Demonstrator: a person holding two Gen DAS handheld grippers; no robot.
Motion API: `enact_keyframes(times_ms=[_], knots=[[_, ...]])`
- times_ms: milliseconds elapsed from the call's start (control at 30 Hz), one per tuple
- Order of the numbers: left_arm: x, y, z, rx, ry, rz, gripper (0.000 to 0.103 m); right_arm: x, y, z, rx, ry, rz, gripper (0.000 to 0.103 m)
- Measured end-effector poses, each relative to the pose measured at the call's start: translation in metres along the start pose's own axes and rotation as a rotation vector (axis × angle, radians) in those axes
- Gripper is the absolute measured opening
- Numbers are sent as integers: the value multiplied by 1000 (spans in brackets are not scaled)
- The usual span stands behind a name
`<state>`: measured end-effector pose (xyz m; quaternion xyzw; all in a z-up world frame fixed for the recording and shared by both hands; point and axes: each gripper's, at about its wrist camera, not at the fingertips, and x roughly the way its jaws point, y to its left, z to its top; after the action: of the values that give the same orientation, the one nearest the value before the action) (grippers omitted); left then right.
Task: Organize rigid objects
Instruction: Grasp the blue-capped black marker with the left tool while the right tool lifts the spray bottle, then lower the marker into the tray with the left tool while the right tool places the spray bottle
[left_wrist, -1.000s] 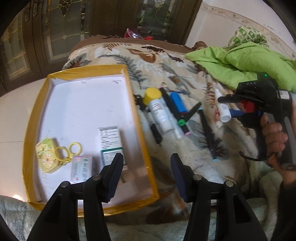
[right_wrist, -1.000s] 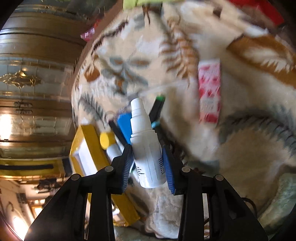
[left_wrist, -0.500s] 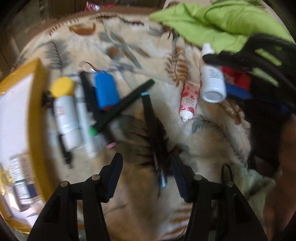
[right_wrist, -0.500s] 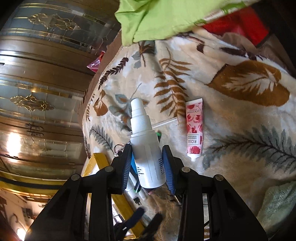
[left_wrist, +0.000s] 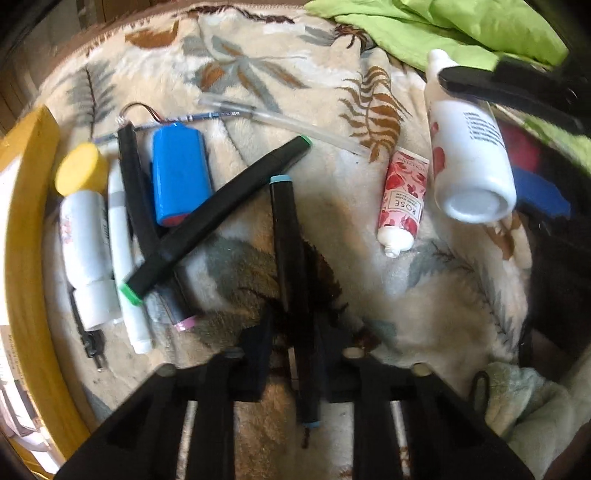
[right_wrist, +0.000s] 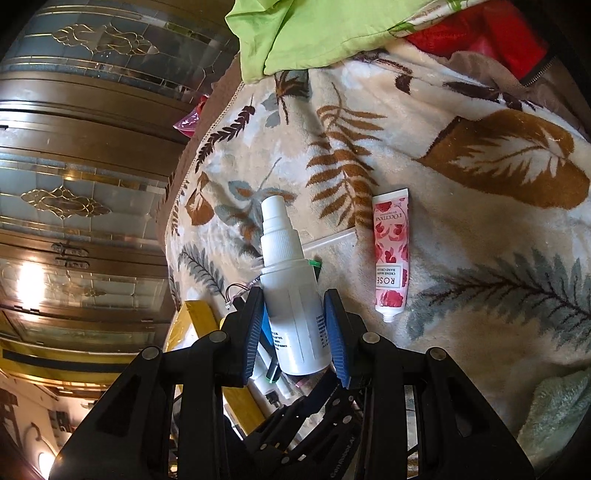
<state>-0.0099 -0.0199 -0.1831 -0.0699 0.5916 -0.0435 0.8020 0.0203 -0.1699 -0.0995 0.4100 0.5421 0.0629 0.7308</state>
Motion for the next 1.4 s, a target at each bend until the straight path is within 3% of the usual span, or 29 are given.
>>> enact_keyframes(times_ms=[100, 333, 567, 733, 1067, 1233, 1400], knots=[[-13, 10, -7, -18, -20, -27, 14, -1, -3, 1, 10, -5, 22, 33], [-80, 41, -28, -52, -160, -77, 14, -2, 12, -4, -47, -16, 44, 33], [-121, 48, -39, -25, -243, -45, 14, 5, 26, -12, -100, 0, 21, 33], [-151, 72, -52, -22, -289, -1, 14, 12, 50, -28, -204, 22, 26, 33], [-178, 140, -54, -87, -354, 76, 14, 44, 116, -97, -415, 103, 140, 33], [-177, 208, -50, -256, -348, -7, 14, 77, 140, -140, -473, 175, 175, 33], [-183, 265, -50, -391, -349, 9, 14, 94, 158, -162, -524, 182, 202, 33]])
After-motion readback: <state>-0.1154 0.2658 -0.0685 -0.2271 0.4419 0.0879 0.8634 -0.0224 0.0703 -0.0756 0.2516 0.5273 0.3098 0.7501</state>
